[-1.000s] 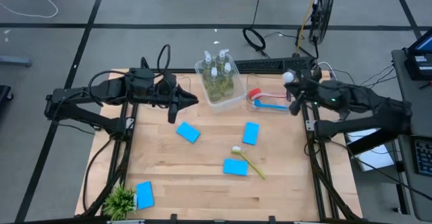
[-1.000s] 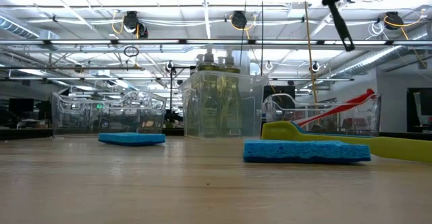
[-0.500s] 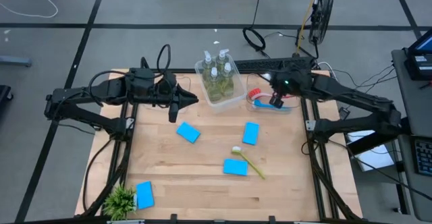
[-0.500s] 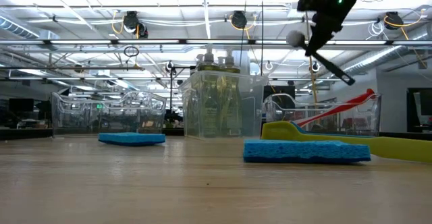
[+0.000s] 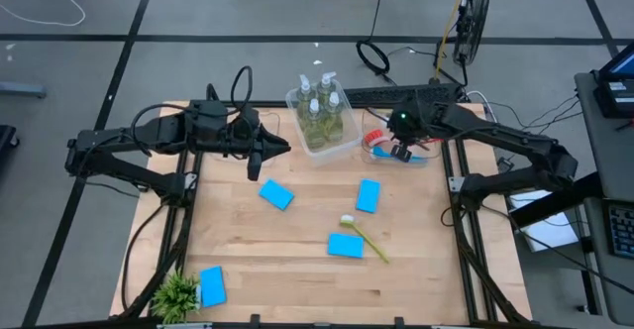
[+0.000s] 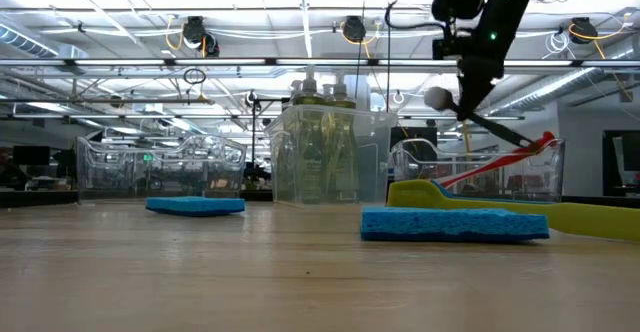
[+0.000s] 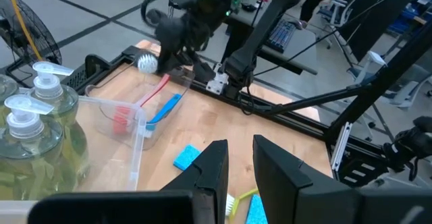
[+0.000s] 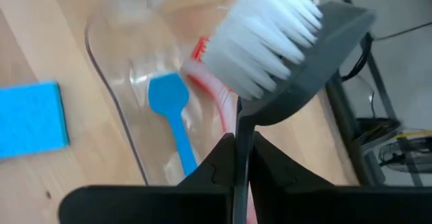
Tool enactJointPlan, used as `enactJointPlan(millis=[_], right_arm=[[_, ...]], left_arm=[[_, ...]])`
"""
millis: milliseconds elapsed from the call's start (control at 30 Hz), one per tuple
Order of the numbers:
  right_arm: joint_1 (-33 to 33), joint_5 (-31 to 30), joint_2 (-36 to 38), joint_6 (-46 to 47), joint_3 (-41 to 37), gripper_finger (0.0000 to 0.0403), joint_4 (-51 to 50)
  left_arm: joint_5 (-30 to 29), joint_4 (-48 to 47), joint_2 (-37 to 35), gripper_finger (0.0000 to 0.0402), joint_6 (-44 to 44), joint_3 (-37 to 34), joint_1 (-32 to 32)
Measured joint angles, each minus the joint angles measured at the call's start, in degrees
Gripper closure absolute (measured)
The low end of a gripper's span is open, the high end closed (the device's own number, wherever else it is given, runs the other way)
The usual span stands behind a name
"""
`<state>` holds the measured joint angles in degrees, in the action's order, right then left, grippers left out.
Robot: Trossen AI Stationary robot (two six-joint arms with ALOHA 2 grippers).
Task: Pick & Place Kitchen Sink Supplies
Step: Put the gray dish brush into the right transparent bin
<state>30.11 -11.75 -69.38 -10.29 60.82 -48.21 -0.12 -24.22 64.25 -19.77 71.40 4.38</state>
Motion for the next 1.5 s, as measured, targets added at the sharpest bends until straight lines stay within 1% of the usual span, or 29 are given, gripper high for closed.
enactJointPlan(millis=[167, 300, 467, 633, 733, 967, 1133, 1367, 1500], right_arm=[[0.0, -0.16, -1.27, -0.03, -4.15, 0.0386, 0.47], [0.0, -0.13, -1.49, -1.4, -7.15, 0.0387, 3.03], [0.07, -0.14, -1.47, -3.94, -9.27, 0.0387, 6.33], [1.63, 0.47, -1.91, -5.16, -11.24, 0.0387, 8.78], [2.78, 2.72, -2.59, -5.64, -11.58, 0.0387, 8.97], [3.58, 3.12, -5.56, -7.55, -11.58, 0.0387, 9.94], [3.58, 6.07, -7.6, -7.57, -11.58, 0.0381, 10.58], [3.56, 5.95, -8.34, -7.5, -11.58, 0.038, 10.35], [3.58, 5.88, -8.33, -6.86, -11.58, 0.0372, 10.26]], left_arm=[[0.0, -0.01, 0.0, 0.033, 0.02, 0.0, 0.02], [-0.02, 0.01, 0.0, 0.033, 0.03, 0.0, 0.02], [-0.04, 0.32, 0.0, 0.033, 0.02, 0.0, 0.02], [-0.07, 0.38, 0.0, 0.033, 0.0, 0.0, 0.02], [-0.07, 0.41, 0.0, 0.033, -0.53, 0.0, 0.02], [-0.1, 0.45, 0.0, 0.033, -1.4, 0.0, 0.02], [-0.08, 0.43, 0.0, 0.033, -1.53, 0.0, 0.02], [-0.07, 0.43, 0.0, 0.033, -1.5, 0.0, 0.02], [-0.04, 0.41, 0.0, 0.033, -1.33, 0.0, 0.0]])
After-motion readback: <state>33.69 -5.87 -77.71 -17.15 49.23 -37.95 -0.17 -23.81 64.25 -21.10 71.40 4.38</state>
